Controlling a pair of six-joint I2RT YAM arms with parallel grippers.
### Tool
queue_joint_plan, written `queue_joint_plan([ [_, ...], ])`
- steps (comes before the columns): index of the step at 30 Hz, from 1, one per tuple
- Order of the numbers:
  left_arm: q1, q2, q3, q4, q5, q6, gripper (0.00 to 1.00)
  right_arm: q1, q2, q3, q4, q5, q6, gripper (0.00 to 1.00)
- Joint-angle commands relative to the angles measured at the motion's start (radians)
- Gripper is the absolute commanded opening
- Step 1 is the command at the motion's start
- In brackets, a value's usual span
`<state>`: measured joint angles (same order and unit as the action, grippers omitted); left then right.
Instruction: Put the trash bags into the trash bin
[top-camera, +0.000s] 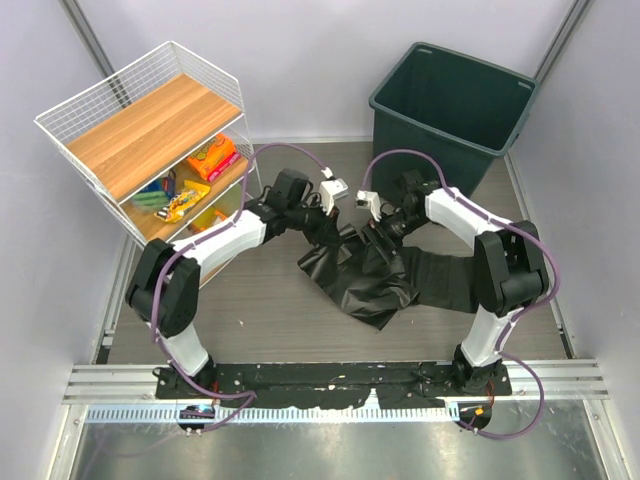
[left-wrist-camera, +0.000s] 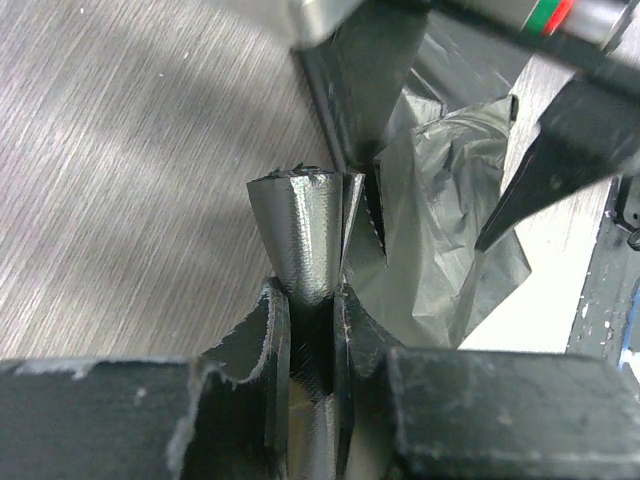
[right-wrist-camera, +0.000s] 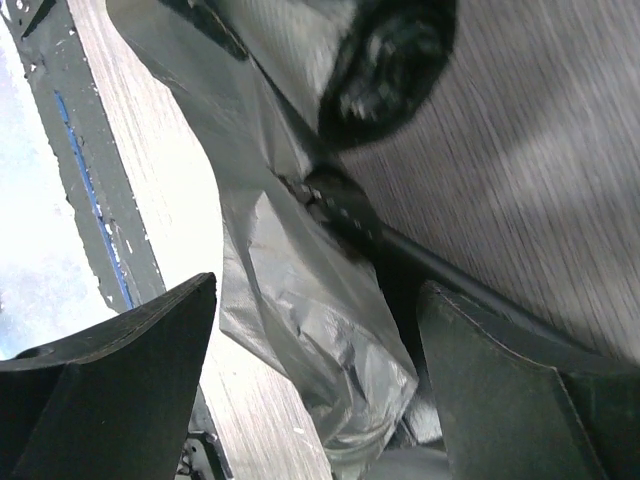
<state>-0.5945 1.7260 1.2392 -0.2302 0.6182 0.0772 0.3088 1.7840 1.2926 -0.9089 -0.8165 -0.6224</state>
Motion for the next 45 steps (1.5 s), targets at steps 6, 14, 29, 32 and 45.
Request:
queue_joint_plan([
  [6, 0.002, -0.083, 0.002, 0.037, 0.057, -0.048, 0.0, 0.05, 0.037, -0.015, 0.103, -0.104, -0.043, 0.74],
  [14, 0.025, -0.129, -0.017, 0.061, 0.025, -0.1, 0.0, 0.05, 0.014, -0.024, 0.035, -0.133, -0.085, 0.1],
  [29, 0.151, -0.247, -0.109, 0.181, -0.147, -0.306, 0.0, 0.047, -0.179, -0.167, 0.102, -0.09, 0.0, 0.01],
  [32, 0.165, -0.261, -0.1, 0.187, -0.141, -0.327, 0.0, 0.047, -0.19, -0.185, 0.105, -0.076, 0.003, 0.01],
  [45, 0.231, -0.341, 0.061, -0.065, -0.077, -0.183, 0.0, 0.039, -0.294, -0.256, 0.076, 0.065, -0.017, 0.01],
])
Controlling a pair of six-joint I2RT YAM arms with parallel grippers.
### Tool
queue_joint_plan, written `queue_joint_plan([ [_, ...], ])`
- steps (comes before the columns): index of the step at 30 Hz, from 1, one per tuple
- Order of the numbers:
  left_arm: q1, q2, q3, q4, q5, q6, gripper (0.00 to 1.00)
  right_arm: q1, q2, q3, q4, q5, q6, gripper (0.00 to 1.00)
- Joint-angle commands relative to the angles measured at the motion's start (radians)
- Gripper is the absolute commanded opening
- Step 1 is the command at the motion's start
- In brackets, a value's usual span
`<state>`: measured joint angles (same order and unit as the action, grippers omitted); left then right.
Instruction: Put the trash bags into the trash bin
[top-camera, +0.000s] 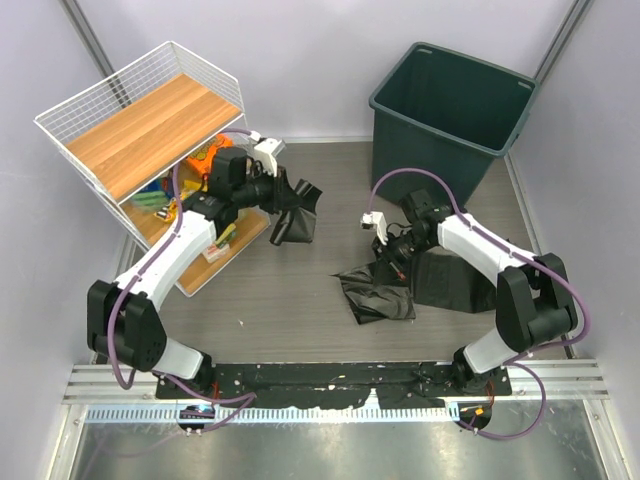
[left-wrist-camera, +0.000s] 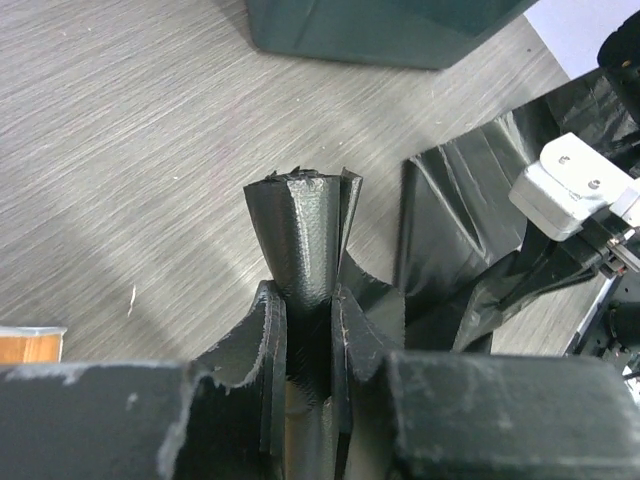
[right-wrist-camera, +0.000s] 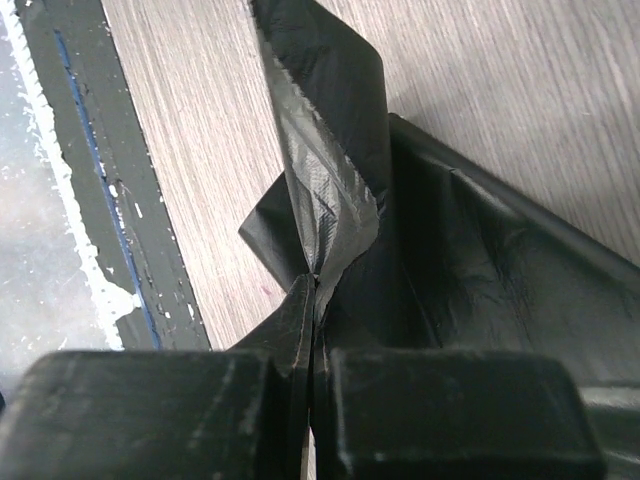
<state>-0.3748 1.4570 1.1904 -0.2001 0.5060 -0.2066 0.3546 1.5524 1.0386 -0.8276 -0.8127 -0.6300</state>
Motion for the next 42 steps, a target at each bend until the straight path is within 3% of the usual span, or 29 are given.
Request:
queue_joint_plan([
  [1, 0.013, -0.078, 0.133, -0.145, 0.049, 0.133, 0.0, -0.005, -0.069, 0.0, -0.001, 0.075, -0.004, 0.01],
  [9, 0.011, -0.159, 0.418, -0.502, 0.003, 0.318, 0.0, -0.005, -0.066, 0.009, 0.068, 0.107, 0.039, 0.01],
  [17, 0.011, -0.152, 0.78, -0.723, -0.36, 0.312, 0.0, -0.006, -0.06, 0.029, 0.073, 0.115, 0.041, 0.01],
  [23, 0.011, -0.118, 0.955, -0.748, -0.558, 0.32, 0.0, -0.005, -0.064, 0.026, 0.074, 0.104, 0.046, 0.01],
  [31, 0.028, 0.075, 1.308, -0.874, -0.783, 0.397, 0.0, -0.008, -0.081, 0.012, 0.076, 0.106, 0.041, 0.01],
  [35, 0.059, 0.124, 1.371, -0.883, -0.863, 0.414, 0.0, -0.005, -0.083, 0.003, 0.07, 0.107, 0.029, 0.02],
  [42, 0.148, 0.144, 1.367, -0.823, -0.845, 0.438, 0.0, -0.006, -0.083, 0.003, 0.058, 0.099, 0.018, 0.01],
])
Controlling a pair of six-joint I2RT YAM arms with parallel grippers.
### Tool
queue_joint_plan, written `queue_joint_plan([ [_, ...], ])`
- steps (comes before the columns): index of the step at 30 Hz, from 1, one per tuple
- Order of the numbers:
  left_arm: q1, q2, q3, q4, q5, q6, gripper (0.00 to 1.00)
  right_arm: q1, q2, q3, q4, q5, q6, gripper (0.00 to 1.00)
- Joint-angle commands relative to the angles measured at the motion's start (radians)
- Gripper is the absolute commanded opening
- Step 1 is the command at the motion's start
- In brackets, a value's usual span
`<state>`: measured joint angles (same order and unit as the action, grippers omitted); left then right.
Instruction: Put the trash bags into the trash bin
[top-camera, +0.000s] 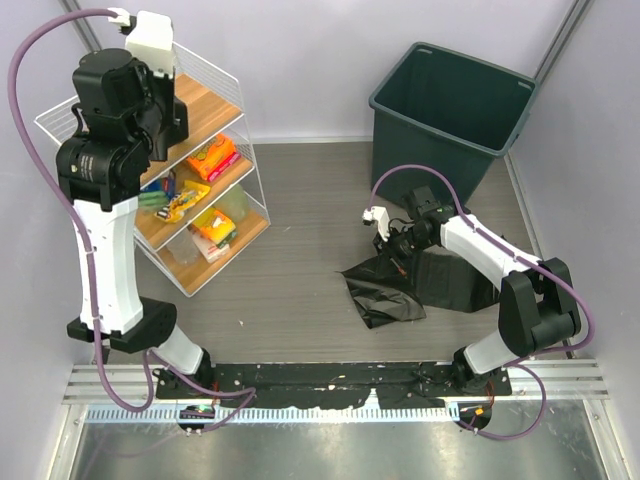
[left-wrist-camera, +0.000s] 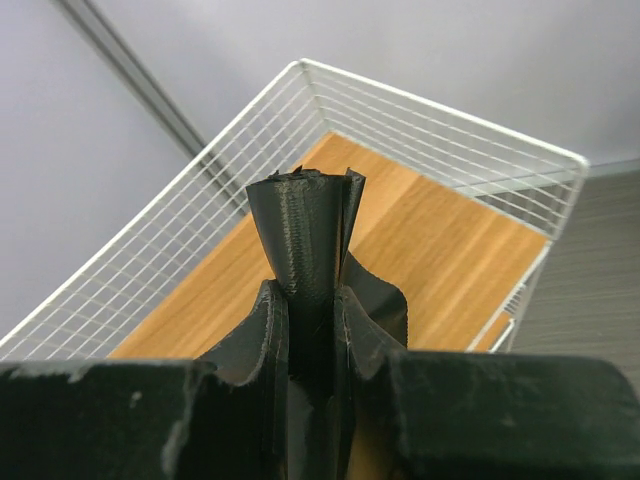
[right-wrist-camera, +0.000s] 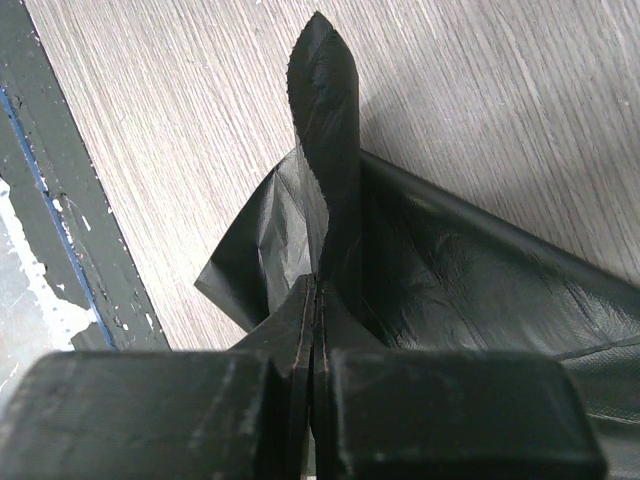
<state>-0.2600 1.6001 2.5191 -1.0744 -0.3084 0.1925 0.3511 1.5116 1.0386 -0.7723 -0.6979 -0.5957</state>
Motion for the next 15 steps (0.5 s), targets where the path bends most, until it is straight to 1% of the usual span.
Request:
queue_joint_plan([
  [1, 0.038, 0.01, 0.04, 0.047, -0.034, 0.054, 0.0, -0.003, -0.041, 0.003, -0.001, -0.017, -0.019, 0.01],
  [5, 0.077, 0.05, 0.032, -0.005, -0.02, 0.082, 0.0, -0.001, -0.04, -0.002, -0.004, -0.012, -0.026, 0.01],
  [10, 0.133, 0.052, -0.026, 0.01, -0.001, 0.111, 0.0, -0.003, -0.037, -0.006, -0.007, -0.009, -0.029, 0.02],
  [15, 0.162, 0.066, -0.039, -0.007, 0.008, 0.147, 0.0, -0.003, -0.031, -0.005, -0.008, -0.008, -0.03, 0.01],
])
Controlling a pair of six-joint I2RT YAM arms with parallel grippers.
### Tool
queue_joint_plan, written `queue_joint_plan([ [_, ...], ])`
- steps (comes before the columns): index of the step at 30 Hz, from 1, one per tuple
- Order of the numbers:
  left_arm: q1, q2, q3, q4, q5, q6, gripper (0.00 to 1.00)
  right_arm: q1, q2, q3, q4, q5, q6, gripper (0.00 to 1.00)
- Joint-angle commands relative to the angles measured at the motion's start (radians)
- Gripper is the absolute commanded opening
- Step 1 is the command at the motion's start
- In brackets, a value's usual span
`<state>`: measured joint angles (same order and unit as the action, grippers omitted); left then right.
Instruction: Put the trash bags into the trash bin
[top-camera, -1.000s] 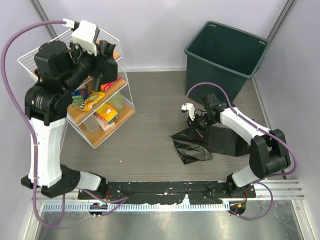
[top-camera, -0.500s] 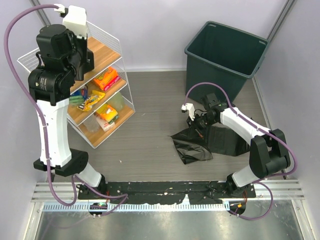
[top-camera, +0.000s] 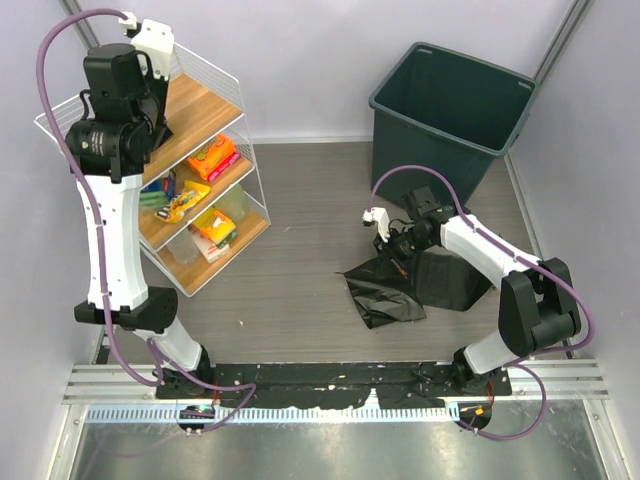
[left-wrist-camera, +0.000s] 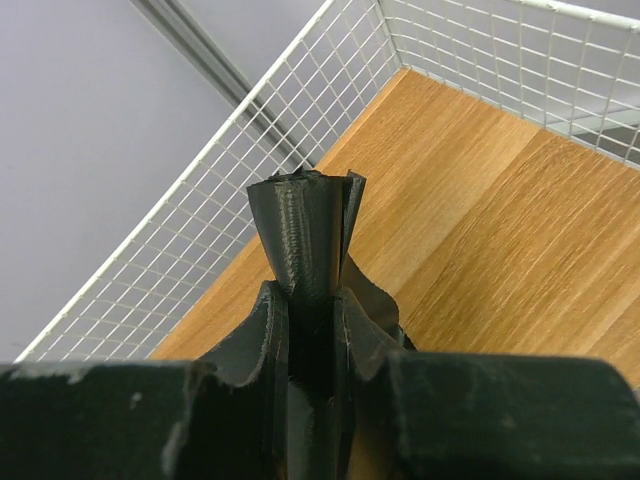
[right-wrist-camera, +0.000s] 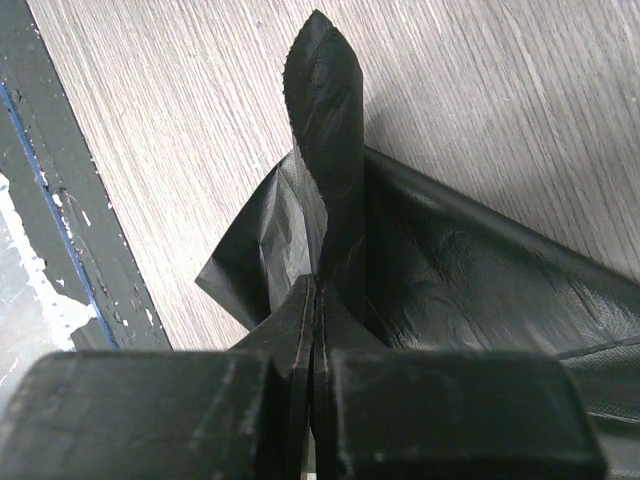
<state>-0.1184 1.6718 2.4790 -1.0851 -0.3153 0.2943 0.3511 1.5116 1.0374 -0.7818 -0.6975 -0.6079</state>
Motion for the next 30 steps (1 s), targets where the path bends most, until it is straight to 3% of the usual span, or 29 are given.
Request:
queue_joint_plan([
  [1, 0.022, -0.004, -0.005, 0.004, 0.018, 0.048, 0.0, -0.001, -0.033, -0.002, 0.001, -0.01, -0.018, 0.01],
  [4, 0.023, -0.006, -0.031, 0.002, 0.027, 0.058, 0.06, -0.003, -0.042, 0.001, 0.007, -0.008, -0.007, 0.01],
  [9, 0.028, 0.0, -0.058, -0.002, 0.039, 0.069, 0.25, -0.003, -0.056, 0.015, 0.012, -0.005, 0.007, 0.01],
  [14, 0.029, 0.0, -0.069, 0.008, 0.053, 0.074, 0.54, 0.002, -0.054, 0.047, -0.011, 0.004, 0.01, 0.01],
  [16, 0.029, 0.003, -0.068, 0.011, 0.051, 0.077, 0.61, 0.003, -0.051, 0.059, -0.02, 0.009, 0.008, 0.02],
  [24, 0.029, -0.018, -0.066, 0.042, 0.062, 0.077, 0.77, 0.028, -0.047, 0.11, -0.04, 0.018, 0.014, 0.01],
  [30, 0.029, -0.076, -0.086, 0.077, 0.129, 0.06, 0.82, 0.063, -0.044, 0.171, -0.043, 0.035, 0.033, 0.01],
])
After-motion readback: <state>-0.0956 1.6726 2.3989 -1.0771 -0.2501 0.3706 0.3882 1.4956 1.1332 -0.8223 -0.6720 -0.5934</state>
